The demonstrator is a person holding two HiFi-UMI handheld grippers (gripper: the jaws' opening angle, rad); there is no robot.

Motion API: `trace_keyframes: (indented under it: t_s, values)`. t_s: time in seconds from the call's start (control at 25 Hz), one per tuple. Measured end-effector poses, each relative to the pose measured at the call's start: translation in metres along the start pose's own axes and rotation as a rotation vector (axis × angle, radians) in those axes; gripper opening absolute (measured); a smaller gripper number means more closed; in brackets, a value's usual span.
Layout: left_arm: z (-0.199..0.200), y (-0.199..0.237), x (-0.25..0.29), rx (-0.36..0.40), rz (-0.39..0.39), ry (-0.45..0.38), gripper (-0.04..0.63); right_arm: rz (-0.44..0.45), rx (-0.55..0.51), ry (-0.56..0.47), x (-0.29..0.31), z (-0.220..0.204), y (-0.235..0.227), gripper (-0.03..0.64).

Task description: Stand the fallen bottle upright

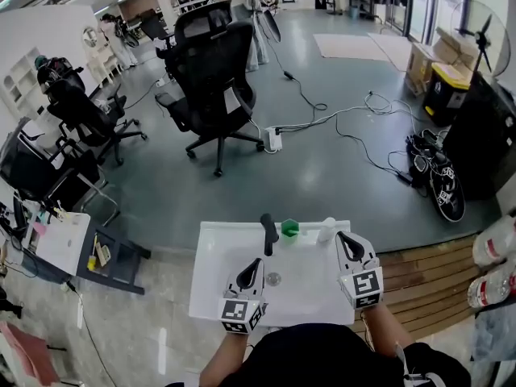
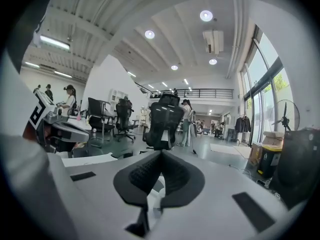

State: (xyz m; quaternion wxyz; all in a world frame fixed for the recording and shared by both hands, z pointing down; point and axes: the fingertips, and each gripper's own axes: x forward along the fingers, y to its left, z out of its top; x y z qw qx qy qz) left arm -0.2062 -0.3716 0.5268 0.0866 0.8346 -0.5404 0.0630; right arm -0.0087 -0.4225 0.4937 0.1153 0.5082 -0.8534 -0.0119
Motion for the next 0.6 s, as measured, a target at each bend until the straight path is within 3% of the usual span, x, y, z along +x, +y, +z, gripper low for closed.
trace_keyframes:
  t_s: [0.6]
  values:
    - [0.009, 0.000, 0.002, 0.011, -0.008, -0.009, 0.017, 0.037, 0.007, -0.074, 0.001, 0.018, 0.010, 0.011]
